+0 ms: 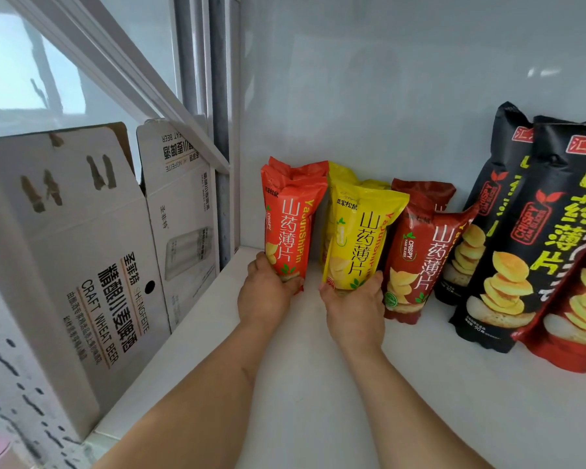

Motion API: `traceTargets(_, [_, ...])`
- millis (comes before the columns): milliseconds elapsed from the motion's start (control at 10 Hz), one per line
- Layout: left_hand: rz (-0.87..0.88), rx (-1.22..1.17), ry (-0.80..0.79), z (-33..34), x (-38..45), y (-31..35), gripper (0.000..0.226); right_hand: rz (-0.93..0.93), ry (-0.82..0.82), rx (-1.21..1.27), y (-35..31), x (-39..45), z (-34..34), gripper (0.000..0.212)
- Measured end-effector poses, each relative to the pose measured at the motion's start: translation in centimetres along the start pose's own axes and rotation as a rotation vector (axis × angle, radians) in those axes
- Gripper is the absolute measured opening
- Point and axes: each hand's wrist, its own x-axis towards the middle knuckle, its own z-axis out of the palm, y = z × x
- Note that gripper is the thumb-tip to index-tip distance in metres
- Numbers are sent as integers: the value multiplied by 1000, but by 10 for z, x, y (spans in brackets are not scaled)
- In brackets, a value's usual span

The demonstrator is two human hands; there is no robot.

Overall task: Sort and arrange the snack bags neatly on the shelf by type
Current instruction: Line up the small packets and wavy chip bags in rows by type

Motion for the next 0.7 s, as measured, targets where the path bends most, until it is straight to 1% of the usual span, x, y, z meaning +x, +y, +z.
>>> traceTargets(100, [7, -2, -3, -1, 0, -1, 76, 56, 17, -29, 3, 6, 6, 103])
traceTargets(300, [12, -23, 2, 1, 3, -6, 74, 39, 20, -118, 9, 8, 14, 85])
traceTargets(400, [16, -20, 7, 3, 3, -7, 75, 44, 20, -101, 9, 8, 14, 84])
traceTargets(500, [7, -12, 5, 1, 1, -4, 78, 45, 2, -88, 7, 5, 10, 92])
traceTargets(600, [-25, -7, -37, 1, 0, -5, 88, 43, -24, -63, 9, 0, 5, 96])
traceTargets(700, [-53, 38, -47, -7, -8, 2, 90, 3, -44, -68, 7, -13, -8, 88])
